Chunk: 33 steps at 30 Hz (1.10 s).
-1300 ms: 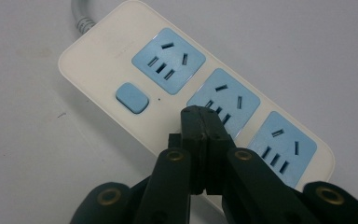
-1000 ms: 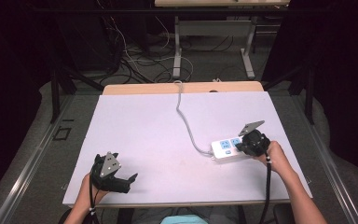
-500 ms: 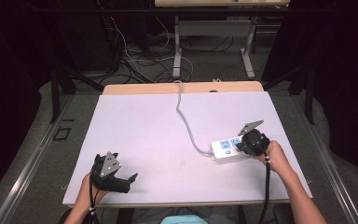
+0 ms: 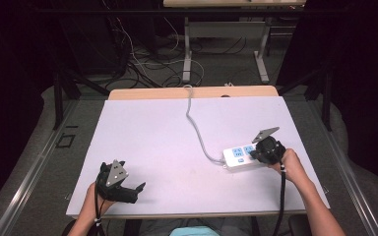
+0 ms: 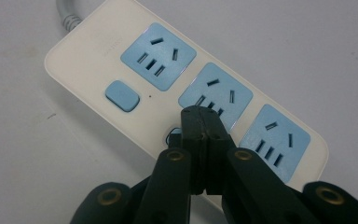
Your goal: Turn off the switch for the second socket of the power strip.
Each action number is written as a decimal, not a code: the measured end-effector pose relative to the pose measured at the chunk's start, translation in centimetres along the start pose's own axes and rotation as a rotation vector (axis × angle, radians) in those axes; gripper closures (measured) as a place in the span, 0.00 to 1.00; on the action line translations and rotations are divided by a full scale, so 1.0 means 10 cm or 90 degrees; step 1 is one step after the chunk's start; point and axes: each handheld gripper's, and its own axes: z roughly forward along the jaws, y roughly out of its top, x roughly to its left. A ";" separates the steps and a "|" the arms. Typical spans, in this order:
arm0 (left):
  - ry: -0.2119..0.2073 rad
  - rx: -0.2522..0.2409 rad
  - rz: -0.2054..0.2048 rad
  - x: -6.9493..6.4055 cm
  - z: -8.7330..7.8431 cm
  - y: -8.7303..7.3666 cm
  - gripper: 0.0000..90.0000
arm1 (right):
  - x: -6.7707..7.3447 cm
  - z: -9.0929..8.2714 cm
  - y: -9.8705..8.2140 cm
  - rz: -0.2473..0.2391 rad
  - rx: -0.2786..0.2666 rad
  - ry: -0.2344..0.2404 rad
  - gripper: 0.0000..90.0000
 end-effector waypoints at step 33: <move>0.000 -0.001 0.000 0.00 -0.01 -0.01 0.00 | -0.03 -0.01 -0.06 0.026 -0.029 0.015 1.00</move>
